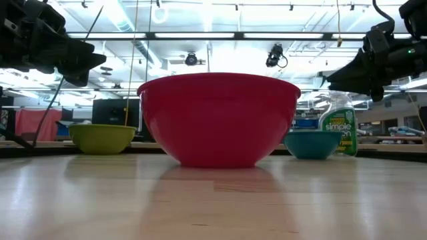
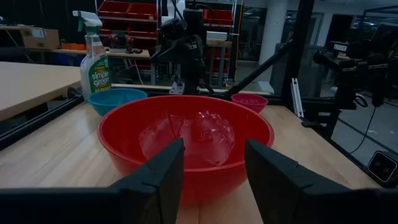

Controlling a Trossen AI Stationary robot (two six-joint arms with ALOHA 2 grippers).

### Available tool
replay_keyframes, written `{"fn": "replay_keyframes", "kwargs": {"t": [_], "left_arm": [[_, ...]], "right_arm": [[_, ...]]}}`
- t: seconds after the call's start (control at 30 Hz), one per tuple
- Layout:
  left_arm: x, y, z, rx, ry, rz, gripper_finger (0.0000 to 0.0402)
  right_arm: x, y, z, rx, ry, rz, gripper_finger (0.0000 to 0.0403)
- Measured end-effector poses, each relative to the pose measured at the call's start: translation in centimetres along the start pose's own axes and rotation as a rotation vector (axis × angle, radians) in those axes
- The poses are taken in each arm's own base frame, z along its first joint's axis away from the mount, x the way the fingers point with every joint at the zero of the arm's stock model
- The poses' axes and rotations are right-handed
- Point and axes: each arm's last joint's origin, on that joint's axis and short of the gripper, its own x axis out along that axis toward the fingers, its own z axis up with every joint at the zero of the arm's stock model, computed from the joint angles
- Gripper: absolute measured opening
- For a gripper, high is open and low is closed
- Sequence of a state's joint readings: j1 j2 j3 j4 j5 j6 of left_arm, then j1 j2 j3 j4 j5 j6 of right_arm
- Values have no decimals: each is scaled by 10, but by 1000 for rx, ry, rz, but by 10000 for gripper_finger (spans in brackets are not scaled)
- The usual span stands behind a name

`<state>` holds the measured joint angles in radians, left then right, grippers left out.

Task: Nest bowls inside each other

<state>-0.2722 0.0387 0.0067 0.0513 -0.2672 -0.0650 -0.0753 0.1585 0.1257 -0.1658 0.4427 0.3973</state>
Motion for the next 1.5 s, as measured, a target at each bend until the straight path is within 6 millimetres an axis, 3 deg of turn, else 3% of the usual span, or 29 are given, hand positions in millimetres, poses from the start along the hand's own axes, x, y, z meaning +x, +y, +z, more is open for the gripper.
{"fn": "replay_keyframes", "kwargs": {"t": [0.63, 0.8, 1.13, 1.33, 1.5], "left_arm": [[0, 0, 0, -77, 0, 0, 172], [0, 0, 0, -82, 0, 0, 172], [0, 0, 0, -92, -1, -12, 172], [-3, -7, 15, -136, 136, -212, 172], [-7, -12, 39, -127, 294, -324, 172]], "right_arm": [[0, 0, 0, -13, -4, -7, 164], [0, 0, 7, -27, -80, -46, 164], [-4, 3, 27, 121, -309, -97, 164], [0, 22, 48, 18, -333, 126, 151], [25, 58, 72, -72, -194, 165, 134]]}}
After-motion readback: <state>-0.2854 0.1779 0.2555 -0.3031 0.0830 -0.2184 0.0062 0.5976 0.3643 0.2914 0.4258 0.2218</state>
